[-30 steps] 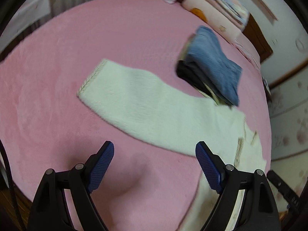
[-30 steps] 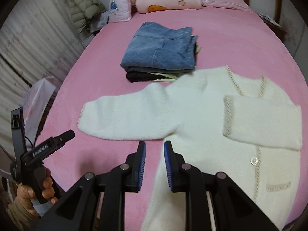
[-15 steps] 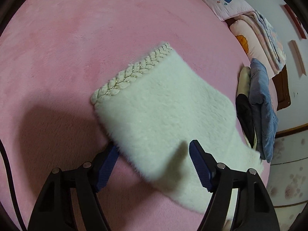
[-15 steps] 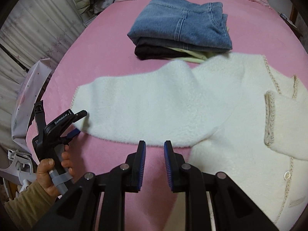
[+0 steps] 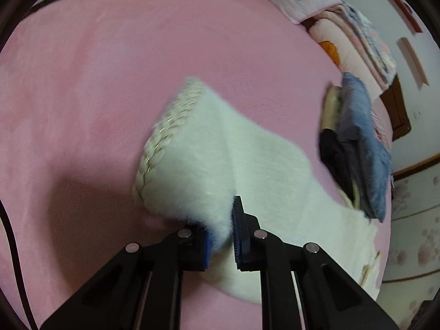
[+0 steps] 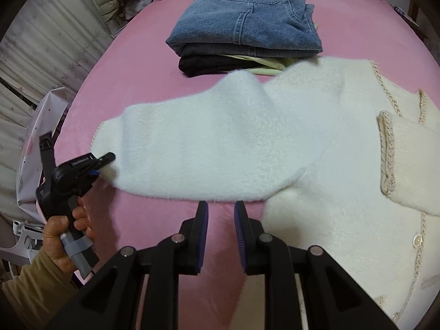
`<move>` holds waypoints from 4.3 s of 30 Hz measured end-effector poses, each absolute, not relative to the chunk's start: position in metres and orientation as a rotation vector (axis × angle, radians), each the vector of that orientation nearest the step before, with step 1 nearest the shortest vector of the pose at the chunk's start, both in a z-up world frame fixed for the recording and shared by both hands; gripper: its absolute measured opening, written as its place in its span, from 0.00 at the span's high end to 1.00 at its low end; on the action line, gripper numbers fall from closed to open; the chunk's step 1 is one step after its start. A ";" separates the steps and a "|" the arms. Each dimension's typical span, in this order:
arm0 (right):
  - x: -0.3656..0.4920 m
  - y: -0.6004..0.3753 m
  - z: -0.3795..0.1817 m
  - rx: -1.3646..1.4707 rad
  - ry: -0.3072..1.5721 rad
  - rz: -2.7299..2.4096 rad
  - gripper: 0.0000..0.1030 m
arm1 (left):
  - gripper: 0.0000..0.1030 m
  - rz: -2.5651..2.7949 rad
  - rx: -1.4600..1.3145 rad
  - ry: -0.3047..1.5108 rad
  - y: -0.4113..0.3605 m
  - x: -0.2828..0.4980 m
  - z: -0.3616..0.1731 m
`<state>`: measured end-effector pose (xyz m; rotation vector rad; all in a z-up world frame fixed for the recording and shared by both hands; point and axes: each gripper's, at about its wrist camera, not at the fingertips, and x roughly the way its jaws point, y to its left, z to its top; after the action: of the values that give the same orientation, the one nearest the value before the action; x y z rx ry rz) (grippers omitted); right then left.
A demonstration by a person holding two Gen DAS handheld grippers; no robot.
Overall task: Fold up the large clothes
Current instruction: 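Grasp the other sleeve cuff with the left tool and lift it, then fold the sleeve across the front with the left tool while the right tool grasps the folded cuff, then lower the sleeve onto the cardigan front and open both tools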
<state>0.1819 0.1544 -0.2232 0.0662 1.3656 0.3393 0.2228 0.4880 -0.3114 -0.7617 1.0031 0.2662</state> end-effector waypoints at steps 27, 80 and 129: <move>0.137 -0.145 -0.208 0.169 1.304 -0.011 0.81 | 0.83 -0.357 -0.105 1.151 -0.001 0.255 -0.277; 0.269 -0.207 -0.163 0.041 0.974 0.063 0.88 | 0.69 0.141 -0.088 1.211 0.138 0.228 -0.311; 0.238 -0.251 -0.283 0.031 1.261 -0.032 0.77 | 0.61 0.137 0.083 1.114 0.105 0.317 -0.304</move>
<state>0.2378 -0.2512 -0.2827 0.0315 1.2612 -0.0321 0.3167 0.1053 -0.3039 0.0828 1.1136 0.1370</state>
